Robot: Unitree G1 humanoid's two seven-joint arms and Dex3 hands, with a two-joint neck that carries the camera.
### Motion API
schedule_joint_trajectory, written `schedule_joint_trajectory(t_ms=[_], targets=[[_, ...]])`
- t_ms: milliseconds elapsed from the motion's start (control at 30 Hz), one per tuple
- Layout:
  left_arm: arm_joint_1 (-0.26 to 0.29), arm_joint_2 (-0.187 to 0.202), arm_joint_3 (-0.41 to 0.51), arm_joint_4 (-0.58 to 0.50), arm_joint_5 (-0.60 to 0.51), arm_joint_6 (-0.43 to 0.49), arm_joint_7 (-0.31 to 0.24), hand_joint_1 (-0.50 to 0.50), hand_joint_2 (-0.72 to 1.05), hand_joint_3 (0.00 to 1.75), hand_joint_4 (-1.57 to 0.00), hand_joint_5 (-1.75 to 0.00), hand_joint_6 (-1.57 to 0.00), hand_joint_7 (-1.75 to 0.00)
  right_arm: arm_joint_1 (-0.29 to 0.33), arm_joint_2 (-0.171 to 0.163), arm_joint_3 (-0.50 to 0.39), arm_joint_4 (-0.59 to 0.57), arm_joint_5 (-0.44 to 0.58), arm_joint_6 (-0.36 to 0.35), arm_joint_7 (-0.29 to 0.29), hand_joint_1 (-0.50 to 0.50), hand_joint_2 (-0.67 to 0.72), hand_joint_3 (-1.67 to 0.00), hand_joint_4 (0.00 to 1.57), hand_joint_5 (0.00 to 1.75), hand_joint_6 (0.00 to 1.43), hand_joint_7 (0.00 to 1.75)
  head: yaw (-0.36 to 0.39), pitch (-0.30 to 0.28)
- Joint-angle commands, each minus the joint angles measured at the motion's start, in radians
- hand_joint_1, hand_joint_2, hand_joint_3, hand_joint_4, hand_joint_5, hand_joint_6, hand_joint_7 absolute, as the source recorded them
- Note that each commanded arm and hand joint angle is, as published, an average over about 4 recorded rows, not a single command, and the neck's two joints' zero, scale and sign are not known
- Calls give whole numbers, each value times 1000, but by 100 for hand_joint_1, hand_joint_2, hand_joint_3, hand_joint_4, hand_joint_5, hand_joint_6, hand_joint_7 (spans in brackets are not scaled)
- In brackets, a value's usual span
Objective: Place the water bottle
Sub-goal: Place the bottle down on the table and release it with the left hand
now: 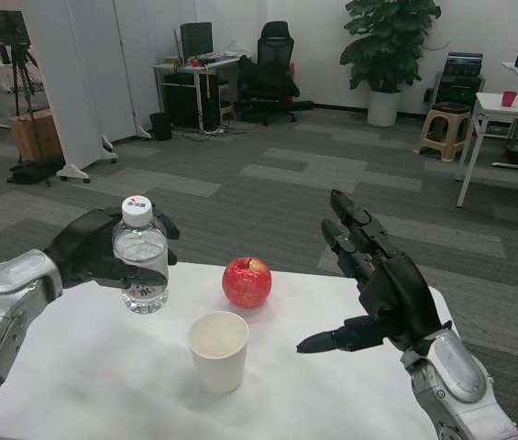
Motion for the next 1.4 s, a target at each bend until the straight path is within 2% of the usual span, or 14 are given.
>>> schedule_joint_trajectory(t_ms=[33,333,400,500,633,800,900,1100,1200,1267,1400], targets=[[8,-7,13,-6,0,-19,2,-12,87,2,-125,-154,-134,-147,-18,-5,1,6,3,6,-2,-46,-29,0,0,0,0,0,2,0],[29,-37,-17,125,-36,-158,37,-12,87,4,-120,-154,-134,-147,-18,-3,3,12,4,0,-2,-46,-29,0,0,0,0,0,-4,-2],[32,-42,-26,157,-48,-191,46,-13,87,0,-120,-154,-134,-145,-18,-3,3,14,5,-2,-2,-46,-29,0,0,0,0,0,-8,-2],[34,-46,-60,226,-72,-247,57,-14,87,4,-118,-154,-134,-140,-17,-2,3,16,4,-4,-2,-46,-29,0,0,0,0,0,-9,-4],[32,-50,-96,324,-83,-311,67,-16,87,0,-116,-154,-134,-140,-18,-2,3,19,3,-7,-2,-46,-29,0,0,0,0,0,-9,-4],[29,-51,-115,386,-85,-344,76,-17,96,4,-116,-154,-133,-140,-17,-1,3,21,3,-9,-2,-46,-29,0,0,0,0,0,-7,-8],[27,-52,-127,411,-85,-349,80,-19,96,0,-116,-154,-131,-134,-17,-1,3,23,3,-9,-2,-46,-26,0,0,0,0,0,-5,-9],[25,-54,-140,442,-85,-363,88,-21,105,2,-114,-154,-128,-124,-17,-1,9,26,5,-9,-2,-46,-29,0,0,0,0,0,6,-13],[26,-54,-148,453,-98,-365,89,-24,105,0,-108,-154,-122,-112,-17,-1,11,24,5,-10,-2,-46,-29,0,0,0,0,0,18,-19],[28,-54,-155,457,-117,-365,89,-27,105,0,-95,-154,-115,-103,-17,-1,12,24,5,-10,-2,-46,-29,0,0,0,0,0,23,-20],[35,-54,-167,459,-144,-372,89,-34,105,0,-67,-139,-103,-84,-17,-2,12,24,6,-10,-2,-46,-29,0,0,0,0,0,30,-20]])
